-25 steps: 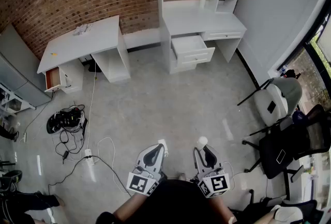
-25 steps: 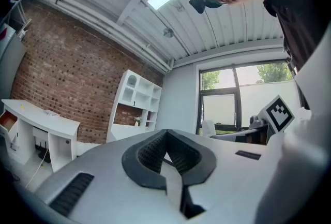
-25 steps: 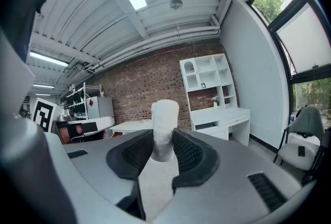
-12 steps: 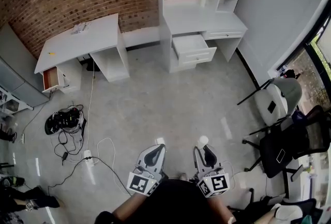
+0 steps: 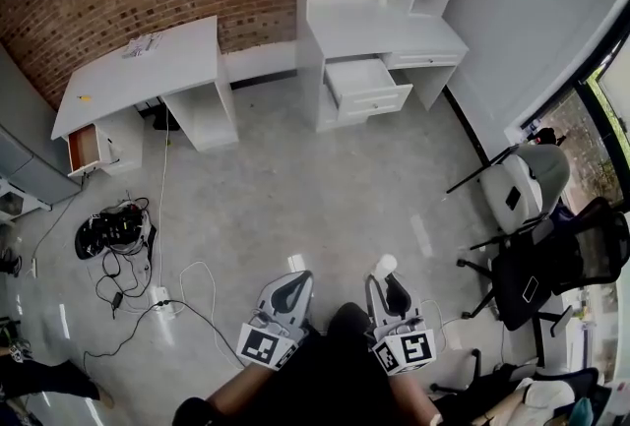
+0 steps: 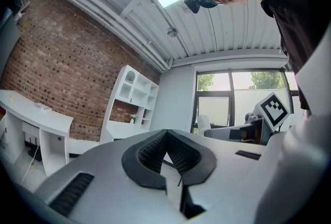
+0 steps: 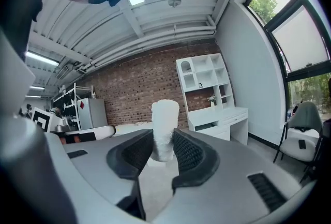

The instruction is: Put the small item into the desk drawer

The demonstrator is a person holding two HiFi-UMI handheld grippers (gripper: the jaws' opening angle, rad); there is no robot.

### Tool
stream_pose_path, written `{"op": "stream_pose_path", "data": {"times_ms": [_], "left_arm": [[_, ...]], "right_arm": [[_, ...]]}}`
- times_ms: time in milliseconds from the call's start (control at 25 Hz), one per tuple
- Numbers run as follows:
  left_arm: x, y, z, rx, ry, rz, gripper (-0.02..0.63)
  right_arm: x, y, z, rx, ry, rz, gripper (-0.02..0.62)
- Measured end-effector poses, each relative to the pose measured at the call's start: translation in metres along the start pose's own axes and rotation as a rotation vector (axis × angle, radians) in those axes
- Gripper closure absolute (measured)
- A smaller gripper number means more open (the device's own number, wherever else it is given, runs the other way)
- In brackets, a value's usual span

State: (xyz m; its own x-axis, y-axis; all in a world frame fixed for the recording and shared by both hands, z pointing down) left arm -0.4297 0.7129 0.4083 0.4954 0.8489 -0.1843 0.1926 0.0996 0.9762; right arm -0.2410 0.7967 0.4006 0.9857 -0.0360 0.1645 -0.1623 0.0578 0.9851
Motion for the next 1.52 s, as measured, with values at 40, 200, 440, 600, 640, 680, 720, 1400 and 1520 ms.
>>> {"op": "stream_pose_path", "data": {"times_ms": [40, 200, 440, 600, 640, 680, 720, 1400, 1520], "left_arm": [[-0.004, 0.0, 0.002, -0.001, 0.001, -0.007, 0.584], [-0.018, 0.0, 0.015, 0.008, 0.01, 0.013, 0.584], [-0.048, 0.003, 0.069, 0.009, 0.005, 0.027, 0.584], [-0.073, 0.0, 0.117, 0.025, -0.018, 0.054, 0.584], [-0.079, -0.002, 0.132, 0.029, -0.021, 0.067, 0.584], [-0.086, -0.005, 0.148, 0.031, -0.023, 0.075, 0.584], [-0.092, -0.007, 0.166, 0.031, -0.027, 0.08, 0.584], [-0.172, -0.012, 0.378, 0.021, -0.121, 0.06, 0.584], [-0.187, -0.009, 0.4, 0.009, -0.125, 0.054, 0.584]], "right_arm": [[0.0, 0.0, 0.005, -0.002, 0.003, -0.009, 0.456], [0.004, 0.002, 0.029, -0.009, 0.0, -0.014, 0.456], [0.036, 0.0, 0.086, 0.0, -0.019, 0.001, 0.456], [0.07, -0.007, 0.138, 0.011, -0.044, 0.011, 0.456], [0.08, -0.011, 0.152, 0.017, -0.049, 0.015, 0.456], [0.091, -0.015, 0.167, 0.024, -0.053, 0.02, 0.456], [0.102, -0.019, 0.182, 0.03, -0.058, 0.024, 0.456], [0.26, -0.064, 0.379, -0.001, -0.135, 0.023, 0.456], [0.272, -0.064, 0.403, -0.009, -0.135, 0.025, 0.456]]}}
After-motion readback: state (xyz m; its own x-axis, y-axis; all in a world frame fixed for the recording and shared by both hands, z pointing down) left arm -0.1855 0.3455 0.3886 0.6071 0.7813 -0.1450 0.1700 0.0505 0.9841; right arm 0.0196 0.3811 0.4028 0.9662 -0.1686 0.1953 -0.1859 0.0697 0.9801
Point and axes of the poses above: the fingertips, and each gripper's own axes: z forward along the fingers, x to its right, y out of its underside, the point moved 7 cm from there along -z, backward along the fingers, and after that the axes turned 3 degrees about x, right-handed, at the moved point
